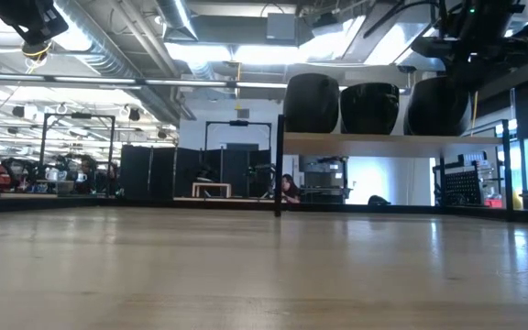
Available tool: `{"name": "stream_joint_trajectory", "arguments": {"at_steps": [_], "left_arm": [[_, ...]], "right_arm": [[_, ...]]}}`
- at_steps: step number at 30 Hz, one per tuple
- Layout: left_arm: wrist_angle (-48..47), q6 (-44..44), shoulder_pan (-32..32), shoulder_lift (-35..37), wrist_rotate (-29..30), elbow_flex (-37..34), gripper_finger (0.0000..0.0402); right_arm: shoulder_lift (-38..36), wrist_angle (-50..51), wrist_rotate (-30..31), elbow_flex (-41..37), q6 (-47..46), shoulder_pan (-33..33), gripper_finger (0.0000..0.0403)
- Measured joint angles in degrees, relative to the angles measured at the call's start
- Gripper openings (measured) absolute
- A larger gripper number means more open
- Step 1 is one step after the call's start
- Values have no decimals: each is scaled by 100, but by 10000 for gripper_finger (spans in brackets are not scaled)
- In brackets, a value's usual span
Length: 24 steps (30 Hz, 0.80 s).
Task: Place coffee mugs
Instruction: Put the orange mug on the shelf
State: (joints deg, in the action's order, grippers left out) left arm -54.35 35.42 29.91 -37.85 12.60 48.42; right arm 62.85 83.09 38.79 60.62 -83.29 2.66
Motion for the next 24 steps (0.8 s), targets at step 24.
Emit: {"name": "stream_joint_trajectory", "arguments": {"at_steps": [24], "left_arm": [[0, 2, -2, -1, 24, 0, 114]], "right_arm": [[-82, -12, -4, 26, 119, 0, 230]]}}
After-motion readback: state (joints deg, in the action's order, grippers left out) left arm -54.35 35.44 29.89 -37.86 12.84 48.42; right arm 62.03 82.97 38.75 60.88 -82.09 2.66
